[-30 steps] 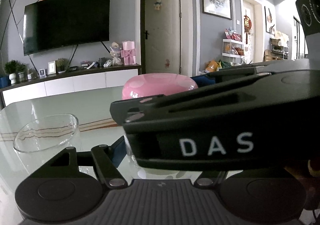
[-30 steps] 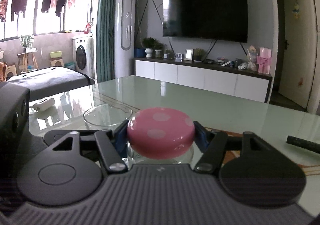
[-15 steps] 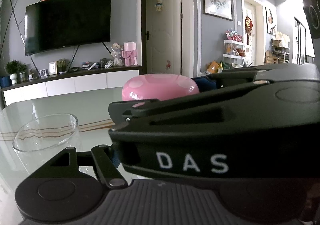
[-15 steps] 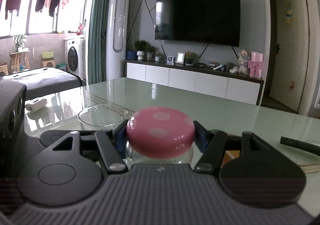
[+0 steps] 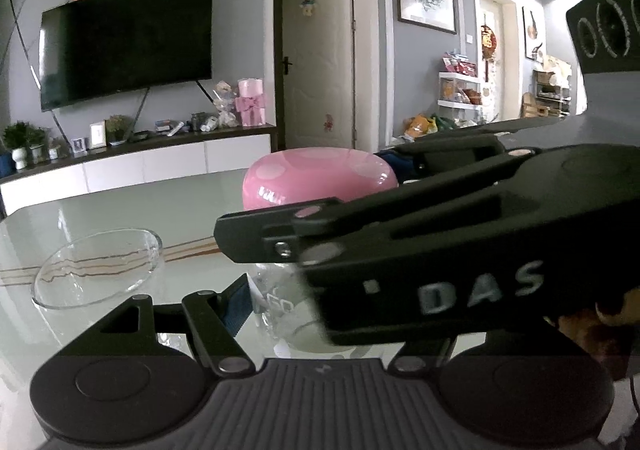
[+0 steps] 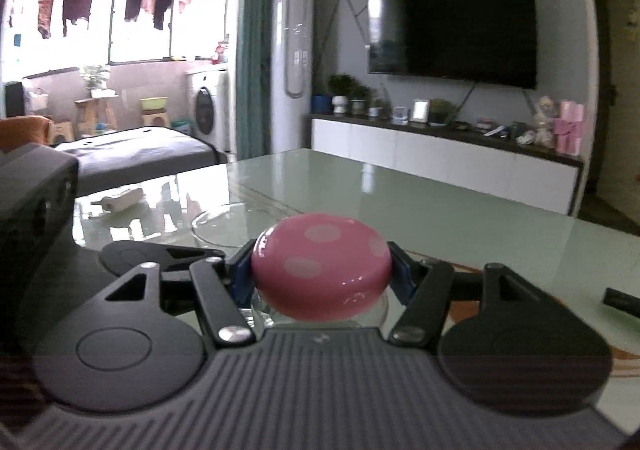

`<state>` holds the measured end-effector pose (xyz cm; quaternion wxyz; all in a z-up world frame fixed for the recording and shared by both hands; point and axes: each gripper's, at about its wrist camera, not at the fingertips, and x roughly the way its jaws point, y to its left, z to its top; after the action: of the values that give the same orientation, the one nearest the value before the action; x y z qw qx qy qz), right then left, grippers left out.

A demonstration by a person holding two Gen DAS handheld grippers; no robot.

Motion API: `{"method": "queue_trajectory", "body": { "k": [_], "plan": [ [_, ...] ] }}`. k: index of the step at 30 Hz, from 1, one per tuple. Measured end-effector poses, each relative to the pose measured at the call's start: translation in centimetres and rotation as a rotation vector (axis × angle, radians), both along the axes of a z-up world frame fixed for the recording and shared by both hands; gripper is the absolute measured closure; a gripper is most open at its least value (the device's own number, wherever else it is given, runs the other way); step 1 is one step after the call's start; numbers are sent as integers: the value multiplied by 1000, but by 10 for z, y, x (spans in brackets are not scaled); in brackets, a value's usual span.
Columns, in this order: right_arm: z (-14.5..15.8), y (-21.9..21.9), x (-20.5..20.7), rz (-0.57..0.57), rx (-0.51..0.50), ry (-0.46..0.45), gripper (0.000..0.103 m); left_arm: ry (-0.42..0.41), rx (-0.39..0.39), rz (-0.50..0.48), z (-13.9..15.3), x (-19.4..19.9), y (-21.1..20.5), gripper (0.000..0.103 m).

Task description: Unscrew bottle cap and pour

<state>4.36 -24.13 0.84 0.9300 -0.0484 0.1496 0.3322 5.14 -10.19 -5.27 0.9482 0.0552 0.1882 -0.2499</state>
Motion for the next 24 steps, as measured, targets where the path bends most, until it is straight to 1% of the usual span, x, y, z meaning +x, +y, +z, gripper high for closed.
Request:
{"method": "queue_trajectory", "body": {
  "k": [6, 8, 13, 15, 16, 17, 18, 20, 21, 24],
  "plan": [
    [2, -8, 7, 81, -4, 19, 39, 3, 5, -20, -1, -1, 2, 30],
    [7, -8, 2, 103, -7, 24, 39, 2, 5, -23, -2, 0, 2, 30],
    [10, -6, 2, 123, -24, 30, 38, 4, 9, -20, -3, 0, 1, 30],
    [11, -4, 1, 107, -33, 33, 37, 5, 15, -15, -3, -1, -1, 29],
    [11, -3, 0, 95, -37, 35, 31, 6, 20, -11, -3, -1, -2, 29],
    [12, -1, -1, 82, -42, 38, 18, 6, 25, -8, -3, -1, -3, 28],
    [12, 1, -3, 68, -48, 43, 16, 8, 36, -6, -3, -1, -5, 27],
    [12, 4, -7, 38, -59, 53, 15, 15, 64, 0, -3, -1, -8, 12],
    [13, 5, -10, 18, -62, 58, 15, 18, 77, 2, -3, -2, -9, 9],
    [14, 5, -19, -61, -52, 68, 15, 27, 94, 6, -3, -3, -10, 9]
  ]
}}
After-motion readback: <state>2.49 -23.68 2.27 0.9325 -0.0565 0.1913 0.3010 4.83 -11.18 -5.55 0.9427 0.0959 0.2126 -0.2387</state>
